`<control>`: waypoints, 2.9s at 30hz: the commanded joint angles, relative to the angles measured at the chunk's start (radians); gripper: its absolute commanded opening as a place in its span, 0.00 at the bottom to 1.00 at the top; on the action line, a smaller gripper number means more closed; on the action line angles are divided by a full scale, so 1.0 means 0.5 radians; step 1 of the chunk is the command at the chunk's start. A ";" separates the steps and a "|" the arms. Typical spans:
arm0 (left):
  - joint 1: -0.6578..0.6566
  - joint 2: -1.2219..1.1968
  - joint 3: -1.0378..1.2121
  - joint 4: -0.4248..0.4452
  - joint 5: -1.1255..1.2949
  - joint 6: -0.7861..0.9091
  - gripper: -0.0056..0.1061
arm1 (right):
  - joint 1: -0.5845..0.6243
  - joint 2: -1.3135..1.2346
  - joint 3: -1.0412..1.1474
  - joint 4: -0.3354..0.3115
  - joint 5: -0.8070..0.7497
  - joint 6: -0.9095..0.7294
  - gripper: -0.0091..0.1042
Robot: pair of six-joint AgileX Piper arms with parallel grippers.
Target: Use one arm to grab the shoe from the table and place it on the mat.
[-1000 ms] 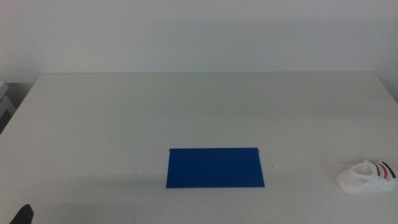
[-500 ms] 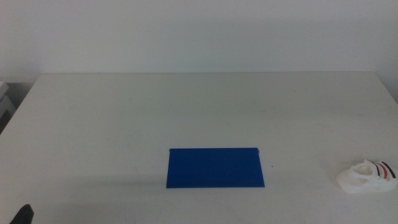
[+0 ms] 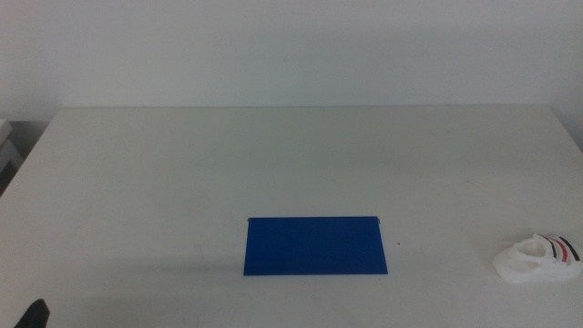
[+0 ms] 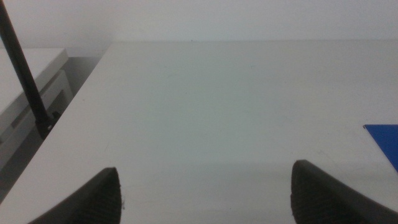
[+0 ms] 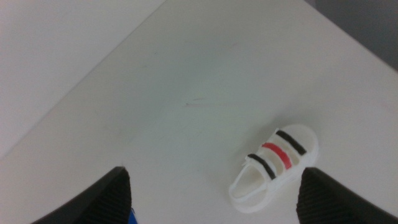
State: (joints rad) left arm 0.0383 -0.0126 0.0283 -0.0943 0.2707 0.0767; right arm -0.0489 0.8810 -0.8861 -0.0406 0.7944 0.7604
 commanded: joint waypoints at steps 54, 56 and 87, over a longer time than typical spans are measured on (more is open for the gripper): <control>-0.008 -0.027 0.016 -0.017 -0.163 -0.011 0.89 | 0.108 1.662 -0.649 -0.191 0.572 1.615 0.89; -0.008 -0.027 0.016 -0.017 -0.163 -0.011 0.89 | 0.108 1.689 -0.649 -0.198 0.561 1.608 0.89; -0.008 -0.027 0.016 -0.017 -0.163 -0.011 0.89 | 0.136 1.762 -0.684 -0.033 0.773 1.572 0.05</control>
State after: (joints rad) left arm 0.0383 -0.0126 0.0283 -0.0943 0.2707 0.0767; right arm 0.0172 1.8270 -1.1957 -0.0493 1.1432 1.5416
